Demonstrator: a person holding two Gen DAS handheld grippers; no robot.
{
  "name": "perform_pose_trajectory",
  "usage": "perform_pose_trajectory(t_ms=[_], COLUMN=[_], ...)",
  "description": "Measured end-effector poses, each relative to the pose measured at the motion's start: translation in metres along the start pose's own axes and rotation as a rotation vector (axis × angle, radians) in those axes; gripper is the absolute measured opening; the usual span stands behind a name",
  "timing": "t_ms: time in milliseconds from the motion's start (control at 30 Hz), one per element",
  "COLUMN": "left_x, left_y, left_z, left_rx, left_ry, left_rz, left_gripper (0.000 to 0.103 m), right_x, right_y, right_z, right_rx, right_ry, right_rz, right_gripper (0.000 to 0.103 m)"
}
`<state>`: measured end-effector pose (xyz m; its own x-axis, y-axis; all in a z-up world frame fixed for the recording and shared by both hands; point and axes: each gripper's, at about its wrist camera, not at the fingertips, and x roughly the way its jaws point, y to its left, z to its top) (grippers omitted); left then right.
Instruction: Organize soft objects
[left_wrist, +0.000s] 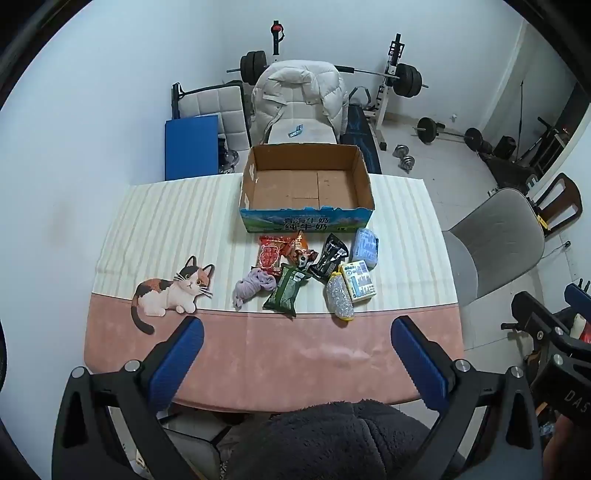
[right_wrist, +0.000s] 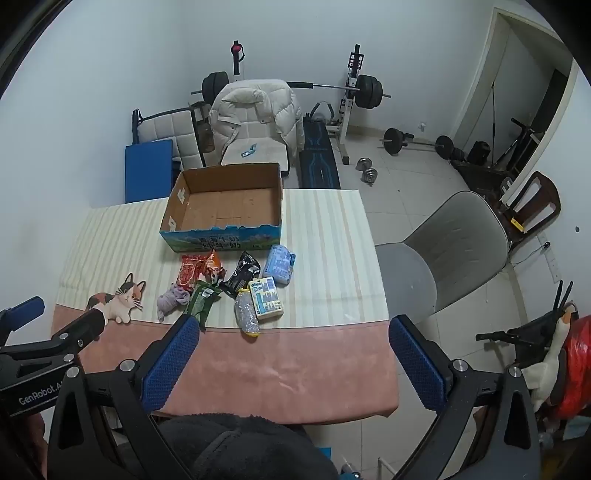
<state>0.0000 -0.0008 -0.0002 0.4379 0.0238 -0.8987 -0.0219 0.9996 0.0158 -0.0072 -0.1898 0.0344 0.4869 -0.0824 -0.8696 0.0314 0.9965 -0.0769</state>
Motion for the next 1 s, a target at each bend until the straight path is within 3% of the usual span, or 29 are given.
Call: perform_pose_trajectory(t_ms=[367, 433, 1000], left_x=[-0.003, 0.002, 0.001], left_y=[-0.032, 0.003, 0.009], left_z=[-0.004, 0.001, 0.001], left_rx=[-0.007, -0.027, -0.03], left_ry=[-0.001, 0.004, -0.001], left_rz=[0.013, -0.033, -0.044], left_gripper=[0.103, 0.103, 0.103], right_x=[0.021, 0.001, 0.006], right_y=[0.022, 0.003, 0.005], right_z=[0.009, 0.0, 0.0], right_rx=[0.004, 0.014, 0.016], right_ry=[0.015, -0.007, 0.0], right_rz=[0.012, 0.017, 0.013], right_gripper=[0.103, 0.103, 0.103])
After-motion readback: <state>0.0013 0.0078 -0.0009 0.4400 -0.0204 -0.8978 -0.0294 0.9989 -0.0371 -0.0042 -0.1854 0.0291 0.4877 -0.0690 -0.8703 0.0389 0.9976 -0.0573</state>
